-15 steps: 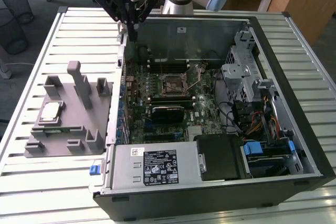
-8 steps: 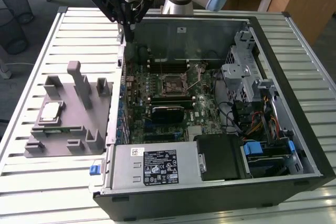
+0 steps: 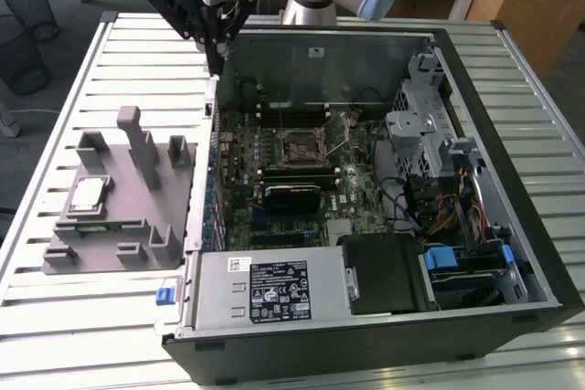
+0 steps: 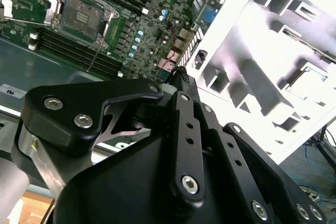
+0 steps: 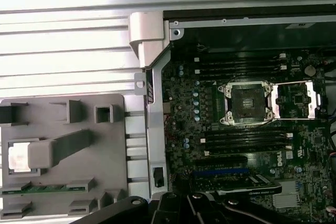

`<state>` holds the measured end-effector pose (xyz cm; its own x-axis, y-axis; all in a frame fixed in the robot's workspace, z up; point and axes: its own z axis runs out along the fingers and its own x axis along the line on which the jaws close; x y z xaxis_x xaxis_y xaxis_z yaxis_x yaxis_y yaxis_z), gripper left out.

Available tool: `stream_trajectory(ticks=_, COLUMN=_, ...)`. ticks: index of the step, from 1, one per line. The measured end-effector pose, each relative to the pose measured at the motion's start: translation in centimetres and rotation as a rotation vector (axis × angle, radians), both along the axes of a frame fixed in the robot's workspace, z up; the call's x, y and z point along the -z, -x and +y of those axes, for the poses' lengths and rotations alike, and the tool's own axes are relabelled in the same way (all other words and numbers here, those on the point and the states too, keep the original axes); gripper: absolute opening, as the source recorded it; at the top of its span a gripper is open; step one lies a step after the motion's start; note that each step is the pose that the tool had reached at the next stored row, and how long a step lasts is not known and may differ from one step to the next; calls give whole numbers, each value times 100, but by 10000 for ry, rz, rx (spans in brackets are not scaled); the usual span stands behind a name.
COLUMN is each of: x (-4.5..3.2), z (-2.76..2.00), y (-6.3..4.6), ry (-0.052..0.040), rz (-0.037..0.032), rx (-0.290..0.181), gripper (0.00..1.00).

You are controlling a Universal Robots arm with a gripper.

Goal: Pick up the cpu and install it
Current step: 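Reach for the cpu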

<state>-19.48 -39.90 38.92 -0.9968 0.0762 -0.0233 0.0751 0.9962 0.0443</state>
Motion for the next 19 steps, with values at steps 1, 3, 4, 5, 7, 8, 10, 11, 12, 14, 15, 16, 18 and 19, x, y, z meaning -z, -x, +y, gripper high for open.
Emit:
stream_trajectory(ticks=1, x=2, z=0, y=21, ry=0, rz=1, rx=0, gripper=11)
stream_trajectory(ticks=3, x=5, z=0, y=61, ry=-1, rz=5, rx=0, gripper=11)
stream_trajectory(ticks=4, x=6, z=0, y=80, ry=1, rz=9, rx=1, gripper=11)
stream_trajectory(ticks=5, x=8, z=0, y=97, ry=1, rz=12, rx=1, gripper=11)
stream_trajectory(ticks=7, x=12, z=0, y=126, ry=0, rz=20, rx=1, gripper=11)
stream_trajectory(ticks=8, x=14, z=0, y=141, ry=0, rz=24, rx=1, gripper=11)
stream_trajectory(ticks=10, x=18, z=0, y=166, ry=0, rz=35, rx=1, gripper=11)
stream_trajectory(ticks=11, x=19, z=0, y=178, ry=0, rz=41, rx=1, gripper=11)
stream_trajectory(ticks=12, x=22, z=0, y=188, ry=0, rz=47, rx=0, gripper=11)
stream_trajectory(ticks=14, x=26, z=0, y=205, ry=-2, rz=60, rx=0, gripper=11)
stream_trajectory(ticks=15, x=26, z=0, y=213, ry=0, rz=68, rx=0, gripper=11)
stream_trajectory(ticks=16, x=28, z=0, y=221, ry=0, rz=74, rx=0, gripper=11)
stream_trajectory(ticks=18, x=31, z=0, y=239, ry=0, rz=86, rx=0, gripper=11)
stream_trajectory(ticks=19, x=32, z=0, y=247, ry=0, rz=91, rx=1, gripper=11)
